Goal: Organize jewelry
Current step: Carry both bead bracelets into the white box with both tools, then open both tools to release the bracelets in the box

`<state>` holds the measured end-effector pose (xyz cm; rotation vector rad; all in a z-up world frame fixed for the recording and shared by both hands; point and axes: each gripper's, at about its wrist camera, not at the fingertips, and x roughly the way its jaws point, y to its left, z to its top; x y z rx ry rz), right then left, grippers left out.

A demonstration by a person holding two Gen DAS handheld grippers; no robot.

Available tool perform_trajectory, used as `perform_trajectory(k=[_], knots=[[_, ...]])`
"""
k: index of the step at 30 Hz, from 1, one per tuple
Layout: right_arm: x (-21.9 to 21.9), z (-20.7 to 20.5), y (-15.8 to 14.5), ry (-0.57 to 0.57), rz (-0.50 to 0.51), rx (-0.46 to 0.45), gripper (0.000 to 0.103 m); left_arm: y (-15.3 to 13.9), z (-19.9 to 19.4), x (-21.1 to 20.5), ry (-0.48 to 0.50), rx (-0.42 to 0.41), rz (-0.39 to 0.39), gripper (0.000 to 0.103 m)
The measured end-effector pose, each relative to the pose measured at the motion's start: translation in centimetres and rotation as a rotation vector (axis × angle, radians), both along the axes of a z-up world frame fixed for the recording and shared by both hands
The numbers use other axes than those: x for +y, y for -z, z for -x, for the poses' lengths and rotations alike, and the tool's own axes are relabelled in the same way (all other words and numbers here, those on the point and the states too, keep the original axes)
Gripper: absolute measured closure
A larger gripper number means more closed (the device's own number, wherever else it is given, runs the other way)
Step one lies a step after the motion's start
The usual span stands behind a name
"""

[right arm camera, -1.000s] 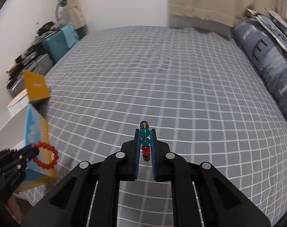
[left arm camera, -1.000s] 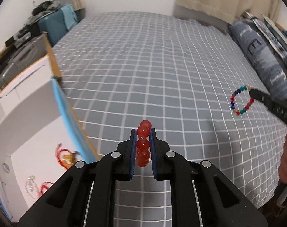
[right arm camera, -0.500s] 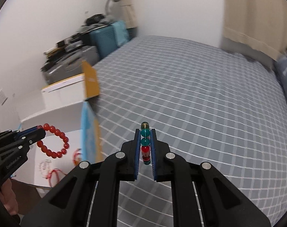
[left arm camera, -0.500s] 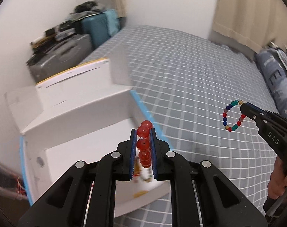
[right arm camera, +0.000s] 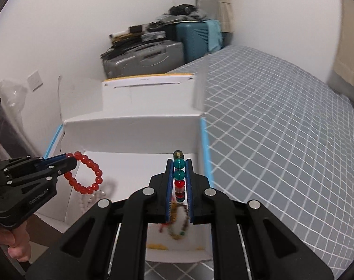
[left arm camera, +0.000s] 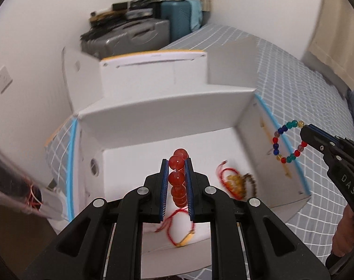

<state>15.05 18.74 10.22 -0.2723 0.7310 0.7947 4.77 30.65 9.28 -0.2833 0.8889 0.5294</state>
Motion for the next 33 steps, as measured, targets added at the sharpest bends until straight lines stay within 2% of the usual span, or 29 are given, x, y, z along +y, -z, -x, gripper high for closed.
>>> perform_trajectory(k=[7, 14, 22, 24, 25, 26, 28, 30, 32, 33], knots=[[3.4, 1.1, 3.6, -0.063, 0.056, 0.045, 0.094, 2.9, 1.5, 1.8, -0.051, 0.036, 0.027, 0.09], [4.7, -0.1, 7.0, -0.051, 0.123, 0.095, 0.093, 5.4, 1.5, 3.2, -0.068, 0.073, 0.048, 0.09], [4.8, -0.2, 7.9, -0.027, 0.154, 0.108, 0.091, 5.8, 1.5, 3.6, -0.078, 0.077, 0.044, 0.088], [4.3, 0.0, 7.4, -0.023, 0.141, 0.105, 0.067, 5.1, 2.0, 3.5, -0.104, 0.06, 0.008, 0.086], [4.1, 0.3, 7.0, -0.022, 0.129, 0.097, 0.061, 4.8, 2.2, 3.4, -0.113, 0.05, -0.003, 0.079], [3.6, 0.7, 6.4, -0.029, 0.11, 0.08, 0.053, 4.4, 2.6, 3.3, -0.12, 0.033, -0.007, 0.062], [2.9, 1.5, 5.4, -0.038, 0.093, 0.044, 0.042, 3.6, 3.4, 3.0, -0.134, 0.003, -0.016, 0.044], [2.1, 2.3, 4.4, -0.044, 0.074, 0.014, 0.023, 2.9, 4.0, 2.4, -0.14, -0.019, -0.032, 0.04], [1.0, 3.1, 3.4, -0.048, 0.04, -0.003, 0.017, 2.4, 4.7, 1.5, -0.138, -0.031, -0.047, 0.026], [0.6, 3.5, 3.1, -0.049, 0.033, -0.009, 0.012, 2.2, 5.1, 1.0, -0.137, -0.04, -0.053, 0.023]])
